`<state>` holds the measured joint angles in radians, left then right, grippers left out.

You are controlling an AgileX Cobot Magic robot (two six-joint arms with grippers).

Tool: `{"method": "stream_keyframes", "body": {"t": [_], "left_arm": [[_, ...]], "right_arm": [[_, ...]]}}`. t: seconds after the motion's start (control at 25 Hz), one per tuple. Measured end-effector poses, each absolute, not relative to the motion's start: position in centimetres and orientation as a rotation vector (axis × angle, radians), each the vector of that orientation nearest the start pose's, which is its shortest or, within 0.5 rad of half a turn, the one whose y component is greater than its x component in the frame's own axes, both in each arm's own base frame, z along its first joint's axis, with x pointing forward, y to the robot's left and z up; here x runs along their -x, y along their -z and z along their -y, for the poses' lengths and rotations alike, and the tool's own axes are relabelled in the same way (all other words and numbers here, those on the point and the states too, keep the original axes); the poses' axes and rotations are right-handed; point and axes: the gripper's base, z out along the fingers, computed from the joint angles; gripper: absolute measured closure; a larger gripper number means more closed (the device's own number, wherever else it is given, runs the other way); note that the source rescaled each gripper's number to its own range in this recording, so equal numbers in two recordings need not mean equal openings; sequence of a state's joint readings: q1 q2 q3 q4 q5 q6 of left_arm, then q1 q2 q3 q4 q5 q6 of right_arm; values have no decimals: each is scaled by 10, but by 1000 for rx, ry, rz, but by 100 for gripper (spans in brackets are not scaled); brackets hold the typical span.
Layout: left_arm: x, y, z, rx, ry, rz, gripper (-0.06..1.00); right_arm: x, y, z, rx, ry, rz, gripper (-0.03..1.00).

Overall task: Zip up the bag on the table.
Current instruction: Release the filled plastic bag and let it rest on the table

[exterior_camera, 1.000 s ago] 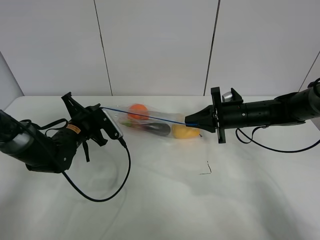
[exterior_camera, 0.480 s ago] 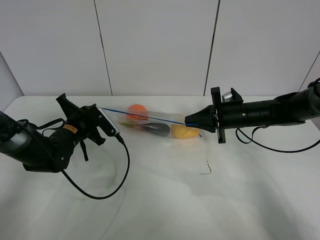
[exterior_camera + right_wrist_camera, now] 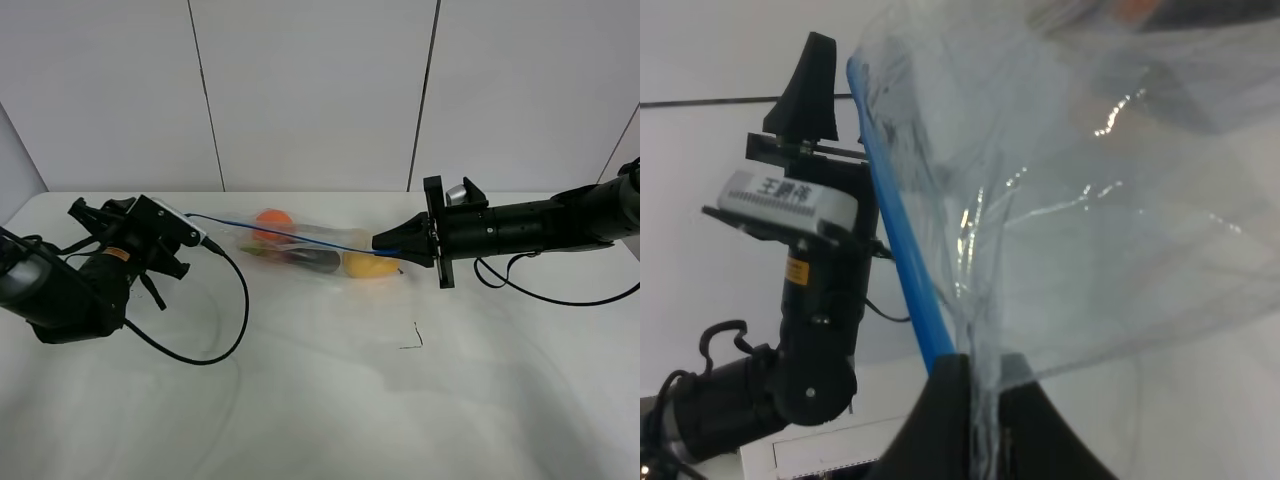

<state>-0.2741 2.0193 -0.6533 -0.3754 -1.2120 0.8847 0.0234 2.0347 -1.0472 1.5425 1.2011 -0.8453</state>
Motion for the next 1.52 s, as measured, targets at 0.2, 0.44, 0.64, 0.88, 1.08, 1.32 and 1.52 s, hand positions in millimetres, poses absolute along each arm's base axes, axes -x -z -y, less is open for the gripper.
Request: {"method": "stream_keyframes", "body": {"t": [0.2, 0.44, 0.64, 0.88, 1.08, 1.32, 1.52], "left_arm": [[-331, -118, 47, -373, -624, -1665, 22], [-340, -138, 36, -261, -518, -1751, 24], [-351, -161, 15, -173, -324, -2009, 24], [-350, -176, 9, -200, -104, -2270, 24], [-346, -186, 15, -219, -21, -2325, 2], [-349, -207, 30, -130, 262, -2556, -6], [-364, -238, 24, -46, 152, -2731, -5]], "right_arm": [[-350, -148, -93, -257, -1794, -2439, 97], [-350, -148, -93, -260, -1797, -2440, 97], [-350, -148, -93, -263, -1797, -2441, 97], [-350, -148, -93, -264, -1798, -2441, 97], [-350, -148, -93, -264, -1798, -2441, 97], [-350, -148, -93, -264, -1798, -2441, 97], [-350, -148, -93, -264, -1798, -2441, 97]]}}
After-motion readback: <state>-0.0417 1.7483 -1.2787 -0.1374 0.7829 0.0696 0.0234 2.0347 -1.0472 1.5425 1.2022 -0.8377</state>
